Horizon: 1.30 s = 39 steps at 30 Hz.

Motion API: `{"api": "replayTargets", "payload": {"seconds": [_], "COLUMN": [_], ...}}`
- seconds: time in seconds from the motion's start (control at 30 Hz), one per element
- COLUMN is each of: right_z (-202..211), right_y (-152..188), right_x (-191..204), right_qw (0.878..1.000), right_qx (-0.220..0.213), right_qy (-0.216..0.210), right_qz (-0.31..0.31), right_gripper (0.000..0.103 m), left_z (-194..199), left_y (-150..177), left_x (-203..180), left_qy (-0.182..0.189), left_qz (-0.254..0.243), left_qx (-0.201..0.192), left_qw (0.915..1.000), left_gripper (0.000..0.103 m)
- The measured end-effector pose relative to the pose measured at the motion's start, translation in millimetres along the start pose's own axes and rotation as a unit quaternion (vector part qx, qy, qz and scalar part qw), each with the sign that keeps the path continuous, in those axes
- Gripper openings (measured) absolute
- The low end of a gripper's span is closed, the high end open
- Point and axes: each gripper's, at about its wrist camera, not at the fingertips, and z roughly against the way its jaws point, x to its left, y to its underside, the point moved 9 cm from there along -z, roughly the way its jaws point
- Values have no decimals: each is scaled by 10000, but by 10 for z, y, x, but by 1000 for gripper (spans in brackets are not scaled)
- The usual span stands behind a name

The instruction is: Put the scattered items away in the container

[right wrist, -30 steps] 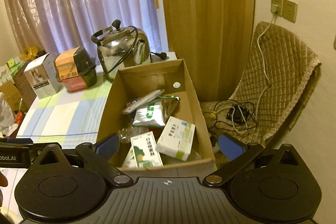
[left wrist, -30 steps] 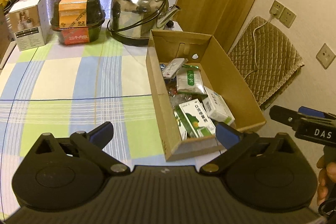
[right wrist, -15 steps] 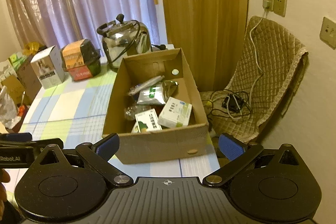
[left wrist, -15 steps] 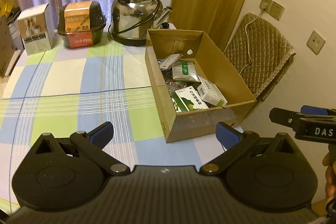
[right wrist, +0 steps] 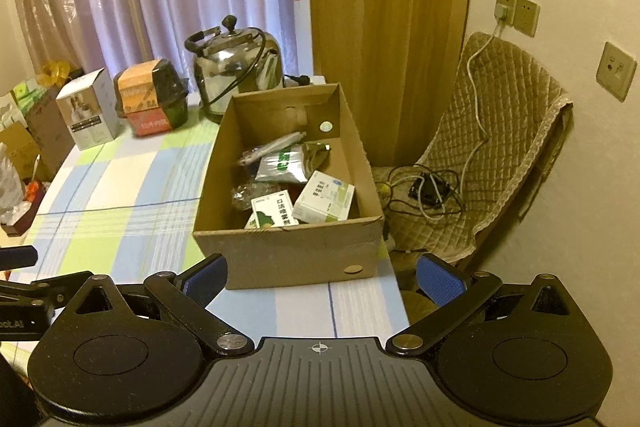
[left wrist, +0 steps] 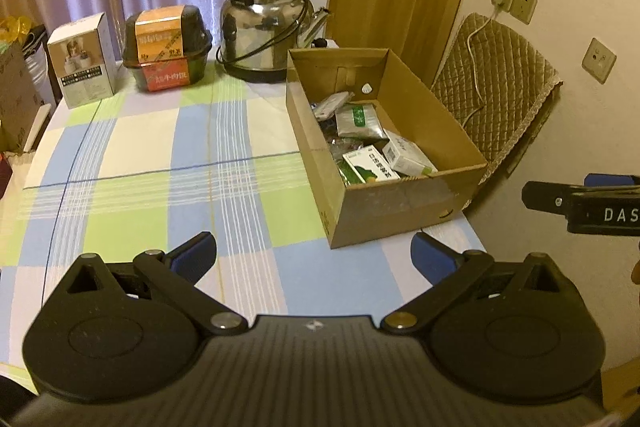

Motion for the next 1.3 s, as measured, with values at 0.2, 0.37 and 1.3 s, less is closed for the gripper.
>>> {"api": "replayTargets", "payload": {"seconds": [0.2,0.37,1.3], "right_z": [47,87,176], "right_y": [18,39,173], "right_x": [90,151,223], "right_qw": [9999,9999,9995], "right_qx": [97,136,315], "right_qy": [-41,-68,-44], "right_qz": [16,31,46], "right_gripper": [103,103,103], "left_z": [34,72,141], "left_y": [15,16,122], "left_x": [-21,-3,148], "left_qy": [25,22,-150], "left_qz": [-18,18,105], "left_qx": [2,-13,-21], "left_qw": [10000,10000,9998], "left_gripper": [102,102,102]}}
